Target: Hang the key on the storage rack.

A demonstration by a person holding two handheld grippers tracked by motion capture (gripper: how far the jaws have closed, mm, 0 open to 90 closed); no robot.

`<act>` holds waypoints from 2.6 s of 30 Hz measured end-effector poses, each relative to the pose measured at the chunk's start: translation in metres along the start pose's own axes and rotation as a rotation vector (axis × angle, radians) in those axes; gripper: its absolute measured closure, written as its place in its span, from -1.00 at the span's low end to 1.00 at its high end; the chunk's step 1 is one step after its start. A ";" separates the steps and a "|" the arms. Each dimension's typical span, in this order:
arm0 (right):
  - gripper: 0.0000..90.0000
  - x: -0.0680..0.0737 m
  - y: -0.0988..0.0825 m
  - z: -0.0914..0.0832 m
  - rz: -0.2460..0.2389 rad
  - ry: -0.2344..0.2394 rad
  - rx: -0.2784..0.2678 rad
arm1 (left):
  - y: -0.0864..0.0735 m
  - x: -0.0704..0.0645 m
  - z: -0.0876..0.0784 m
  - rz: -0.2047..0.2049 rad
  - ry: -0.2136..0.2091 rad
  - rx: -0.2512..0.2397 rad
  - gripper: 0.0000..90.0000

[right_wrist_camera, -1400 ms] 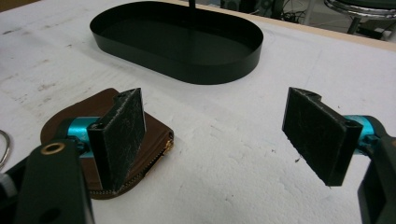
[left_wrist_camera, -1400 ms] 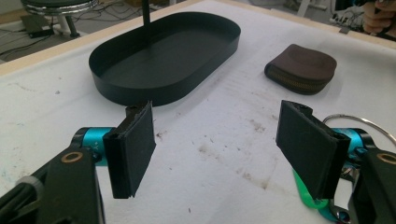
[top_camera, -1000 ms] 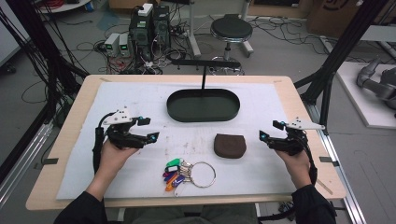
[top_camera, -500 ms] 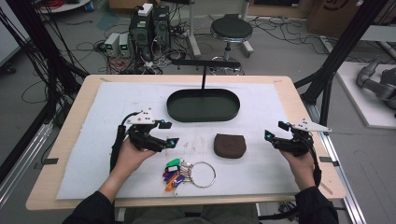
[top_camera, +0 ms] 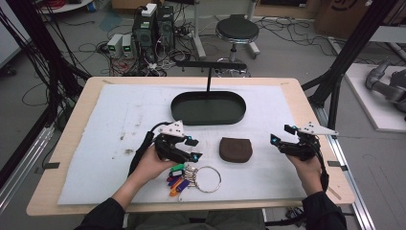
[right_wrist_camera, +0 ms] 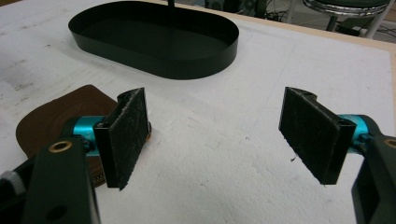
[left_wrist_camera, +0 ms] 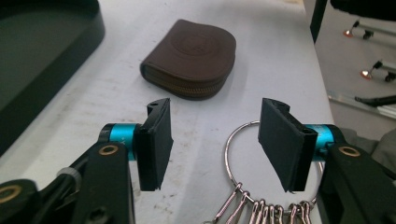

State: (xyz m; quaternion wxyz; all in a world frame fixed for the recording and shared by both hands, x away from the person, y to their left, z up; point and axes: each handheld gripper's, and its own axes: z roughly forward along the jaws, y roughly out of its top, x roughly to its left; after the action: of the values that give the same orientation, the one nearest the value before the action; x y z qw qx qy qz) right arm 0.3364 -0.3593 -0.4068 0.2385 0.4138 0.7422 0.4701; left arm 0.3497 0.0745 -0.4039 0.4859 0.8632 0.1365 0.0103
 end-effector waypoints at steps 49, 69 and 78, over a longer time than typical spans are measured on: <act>-0.45 0.003 0.002 0.005 -0.021 0.008 0.001 | -0.011 -0.018 0.051 0.112 0.038 0.200 0.91; -0.45 0.003 0.002 0.004 -0.014 0.008 -0.004 | 0.011 -0.029 0.001 0.205 0.101 -0.022 0.91; -0.45 0.003 0.002 0.004 -0.011 0.011 -0.003 | 0.009 -0.038 -0.004 0.227 0.041 -0.021 0.90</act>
State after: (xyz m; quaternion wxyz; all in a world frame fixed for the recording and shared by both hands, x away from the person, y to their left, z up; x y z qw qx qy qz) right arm 0.3382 -0.3541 -0.4067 0.2374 0.4068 0.7450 0.4723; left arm 0.3143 0.0640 -0.3897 0.4876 0.8677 0.0476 0.0845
